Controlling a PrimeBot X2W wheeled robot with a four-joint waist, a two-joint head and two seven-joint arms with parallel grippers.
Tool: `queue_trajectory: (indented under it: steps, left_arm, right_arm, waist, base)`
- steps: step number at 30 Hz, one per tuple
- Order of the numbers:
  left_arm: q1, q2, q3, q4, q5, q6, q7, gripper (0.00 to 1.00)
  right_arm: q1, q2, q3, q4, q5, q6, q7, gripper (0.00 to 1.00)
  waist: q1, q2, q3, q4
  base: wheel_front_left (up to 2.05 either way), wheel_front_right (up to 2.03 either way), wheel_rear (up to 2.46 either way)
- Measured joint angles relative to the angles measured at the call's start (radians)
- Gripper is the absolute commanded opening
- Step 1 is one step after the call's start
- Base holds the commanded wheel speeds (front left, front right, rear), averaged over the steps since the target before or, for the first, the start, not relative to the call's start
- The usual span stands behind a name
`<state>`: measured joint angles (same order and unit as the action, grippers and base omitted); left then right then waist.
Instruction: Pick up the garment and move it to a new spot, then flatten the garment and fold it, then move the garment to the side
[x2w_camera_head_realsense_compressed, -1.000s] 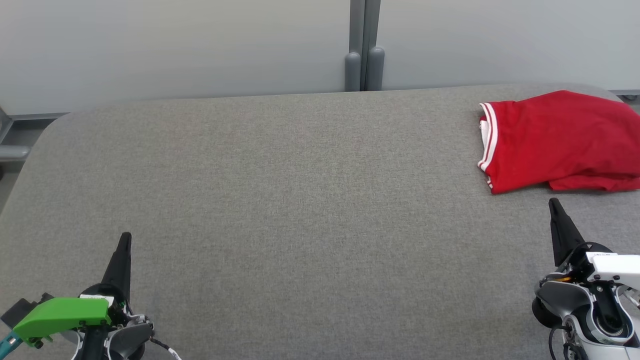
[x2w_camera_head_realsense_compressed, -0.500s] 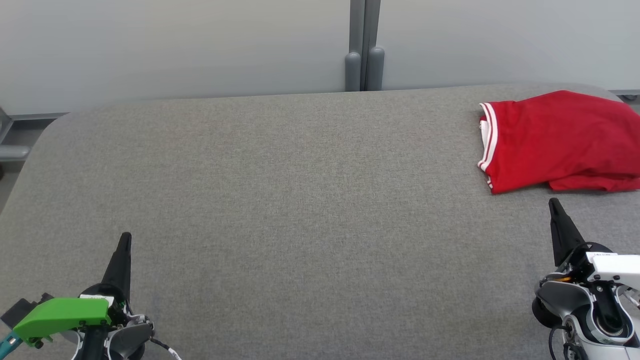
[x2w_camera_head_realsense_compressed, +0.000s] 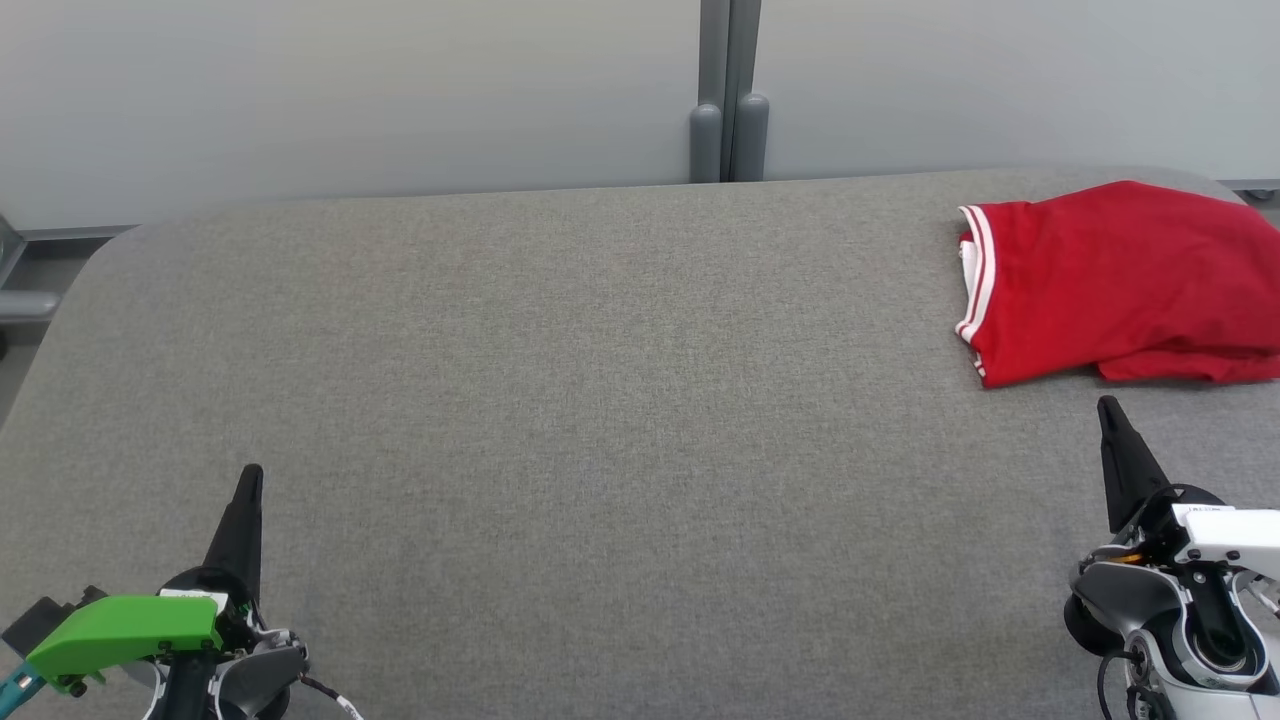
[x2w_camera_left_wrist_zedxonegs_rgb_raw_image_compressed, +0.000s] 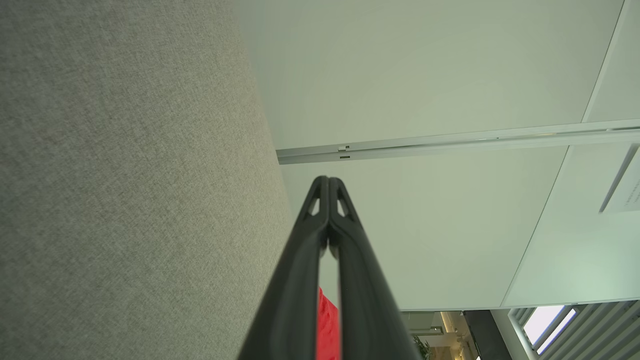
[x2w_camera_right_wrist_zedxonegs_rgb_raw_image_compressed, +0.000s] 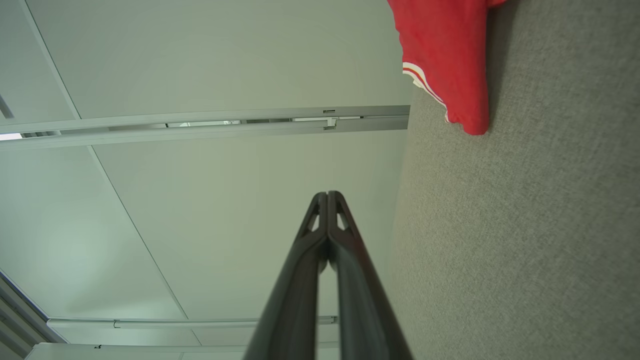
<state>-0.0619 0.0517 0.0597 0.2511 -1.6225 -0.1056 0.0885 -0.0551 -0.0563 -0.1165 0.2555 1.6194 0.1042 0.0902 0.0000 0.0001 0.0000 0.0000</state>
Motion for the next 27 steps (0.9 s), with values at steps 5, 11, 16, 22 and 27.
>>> queue_trajectory:
  steps: [5, 11, 16, 22, 27]
  left_arm:
    - [0.0, 0.0, 0.0, 0.0, 0.0, 0.0, 0.0, 0.0]
    - [0.0, 0.0, 0.0, 0.0, 0.0, 0.0, 0.0, 0.0]
    - [0.0, 0.0, 0.0, 0.0, 0.0, 0.0, 0.0, 0.0]
    - [0.0, 0.0, 0.0, 0.0, 0.0, 0.0, 0.0, 0.0]
    - [0.0, 0.0, 0.0, 0.0, 0.0, 0.0, 0.0, 0.0]
  right_arm:
    - [0.0, 0.0, 0.0, 0.0, 0.0, 0.0, 0.0, 0.0]
    - [0.0, 0.0, 0.0, 0.0, 0.0, 0.0, 0.0, 0.0]
    - [0.0, 0.0, 0.0, 0.0, 0.0, 0.0, 0.0, 0.0]
    - [0.0, 0.0, 0.0, 0.0, 0.0, 0.0, 0.0, 0.0]
    - [0.0, 0.0, 0.0, 0.0, 0.0, 0.0, 0.0, 0.0]
  waist:
    - [0.0, 0.0, 0.0, 0.0]
    - [0.0, 0.0, 0.0, 0.0]
    - [0.0, 0.0, 0.0, 0.0]
    - [0.0, 0.0, 0.0, 0.0]
    - [0.0, 0.0, 0.0, 0.0]
  base:
    - [0.0, 0.0, 0.0]
    - [0.0, 0.0, 0.0]
    - [0.0, 0.0, 0.0]
    - [0.0, 0.0, 0.0]
    - [0.0, 0.0, 0.0]
